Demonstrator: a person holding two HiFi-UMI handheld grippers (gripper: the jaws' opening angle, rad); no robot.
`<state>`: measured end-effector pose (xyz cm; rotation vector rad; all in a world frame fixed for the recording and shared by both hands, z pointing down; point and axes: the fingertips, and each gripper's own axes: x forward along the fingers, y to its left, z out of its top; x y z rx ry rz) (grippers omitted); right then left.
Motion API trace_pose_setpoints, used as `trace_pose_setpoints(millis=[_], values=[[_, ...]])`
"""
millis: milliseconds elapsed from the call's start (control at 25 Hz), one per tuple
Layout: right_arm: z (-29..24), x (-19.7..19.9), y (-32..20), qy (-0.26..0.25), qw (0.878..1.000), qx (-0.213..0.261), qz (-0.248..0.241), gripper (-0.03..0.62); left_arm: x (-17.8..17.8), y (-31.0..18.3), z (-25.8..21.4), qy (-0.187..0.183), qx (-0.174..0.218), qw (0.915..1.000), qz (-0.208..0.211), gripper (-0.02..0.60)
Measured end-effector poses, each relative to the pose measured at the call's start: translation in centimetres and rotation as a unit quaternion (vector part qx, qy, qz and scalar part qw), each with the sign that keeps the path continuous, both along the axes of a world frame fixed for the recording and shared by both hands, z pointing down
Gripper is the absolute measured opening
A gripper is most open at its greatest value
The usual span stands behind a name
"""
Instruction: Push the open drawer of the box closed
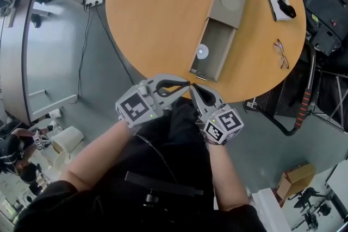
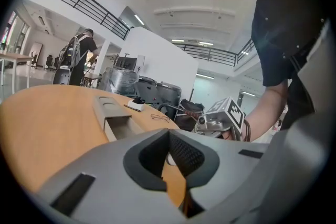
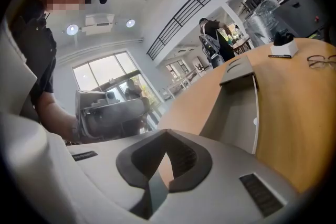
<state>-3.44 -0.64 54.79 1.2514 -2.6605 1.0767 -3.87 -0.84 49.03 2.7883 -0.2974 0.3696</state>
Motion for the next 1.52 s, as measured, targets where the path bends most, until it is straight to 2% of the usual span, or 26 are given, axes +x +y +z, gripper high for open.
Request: trace_pose_setpoints(millis=[320,640,920,1520], values=[[4.4,0.5,-1.4,-0.011,0.999,-0.03,0.001,0.009,1.2,-0.7,3.4,-0.018,-0.02,0.9996,-0.002,0.034],[6.7,1.3,-2.6,-0.012,0.999,-0.044,-0.008,0.009,2.2,-1.4,5.9,-0.027,-0.038,0.9989,-0.005,0.034],[7.9,0.5,-2.6,-0.023,0.998,-0.057,-0.012,0.009,1.7,-2.0,6.8,-0.032,-0.051,0.9981,-0.014,0.034],[7.9,2.2,-4.8,-0.027,0.998,-0.056,-0.003,0.009,3.1,-3.2,8.0,-0.037,-0.058,0.9975,-0.013,0.034]])
